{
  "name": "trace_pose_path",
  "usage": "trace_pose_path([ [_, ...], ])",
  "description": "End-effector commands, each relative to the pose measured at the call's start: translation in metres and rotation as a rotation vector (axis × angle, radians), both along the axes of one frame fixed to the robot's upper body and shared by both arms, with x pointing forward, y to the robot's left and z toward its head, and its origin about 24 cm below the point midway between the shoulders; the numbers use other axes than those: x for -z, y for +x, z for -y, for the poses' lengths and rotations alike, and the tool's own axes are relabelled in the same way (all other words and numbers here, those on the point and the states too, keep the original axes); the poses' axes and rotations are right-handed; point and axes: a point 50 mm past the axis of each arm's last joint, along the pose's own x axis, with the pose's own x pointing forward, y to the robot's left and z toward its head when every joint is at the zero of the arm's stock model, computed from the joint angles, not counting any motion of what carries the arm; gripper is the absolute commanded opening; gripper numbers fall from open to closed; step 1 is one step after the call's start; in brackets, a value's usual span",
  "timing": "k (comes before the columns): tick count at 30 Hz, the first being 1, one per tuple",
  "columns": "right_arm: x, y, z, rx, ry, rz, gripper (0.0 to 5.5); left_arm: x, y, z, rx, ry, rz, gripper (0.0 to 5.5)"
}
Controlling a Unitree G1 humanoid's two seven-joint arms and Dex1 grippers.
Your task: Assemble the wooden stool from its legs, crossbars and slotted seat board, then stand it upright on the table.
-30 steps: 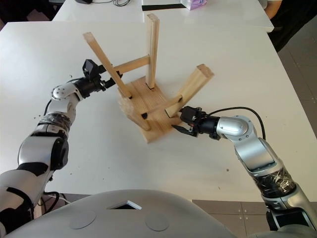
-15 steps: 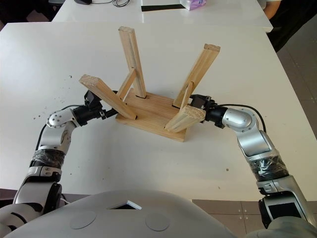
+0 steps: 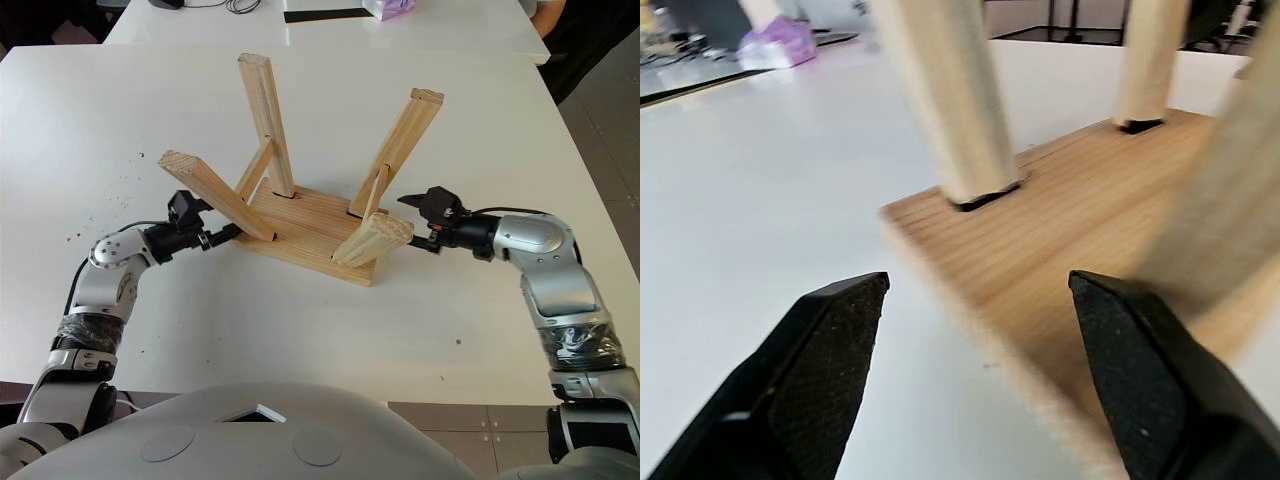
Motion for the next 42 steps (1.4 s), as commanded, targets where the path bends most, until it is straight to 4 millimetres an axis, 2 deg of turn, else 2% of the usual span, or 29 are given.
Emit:
trace_pose_path([
  [1, -0.004, -0.015, 0.011, 0.06, -0.148, 0.055, 3.05, -0.018, 0.005, -0.033, -0.181, 0.077, 0.096, 3.37],
  [4, -0.002, -0.033, 0.004, 0.094, -0.192, 0.075, 3.05, -0.013, -0.006, -0.047, -0.227, 0.215, 0.133, 3.37],
  [7, 0.006, -0.049, -0.006, 0.106, -0.219, 0.054, 3.05, 0.004, -0.015, -0.047, -0.231, 0.335, 0.14, 3.37],
  [10, 0.01, -0.052, -0.018, 0.104, -0.182, 0.038, 3.05, 0.022, -0.016, -0.027, -0.165, 0.368, 0.152, 3.37],
  [13, 0.012, -0.044, -0.027, 0.094, -0.17, 0.047, 3.05, 0.039, -0.018, -0.002, -0.036, 0.368, 0.133, 3.37],
  [16, 0.013, -0.04, -0.034, 0.044, -0.179, 0.044, 3.05, 0.046, -0.021, 0.01, 0.073, 0.393, 0.142, 3.37],
  [20, 0.016, -0.046, -0.039, 0.007, -0.178, 0.015, 3.05, 0.043, -0.027, 0.006, 0.131, 0.363, 0.137, 3.37],
  [24, 0.019, -0.057, -0.051, 0.001, -0.111, -0.012, 3.05, 0.033, -0.044, 0.005, 0.162, 0.305, 0.122, 3.37],
  [29, 0.005, -0.059, -0.064, 0.004, 0.002, 0.004, 3.05, 0.014, -0.061, 0.017, 0.121, 0.192, 0.113, 3.37],
  [33, -0.006, -0.055, -0.059, 0.063, 0.065, 0.014, 3.05, 0.004, -0.067, 0.021, 0.093, 0.167, 0.096, 3.37],
  [38, -0.002, -0.049, -0.032, 0.135, -0.034, 0.023, 3.05, 0.008, -0.067, 0.007, 0.055, 0.244, 0.085, 3.37],
  [42, 0.008, -0.047, -0.02, 0.151, -0.071, 0.005, 3.05, 0.011, -0.065, 0.002, 0.05, 0.28, 0.091, 3.37],
])
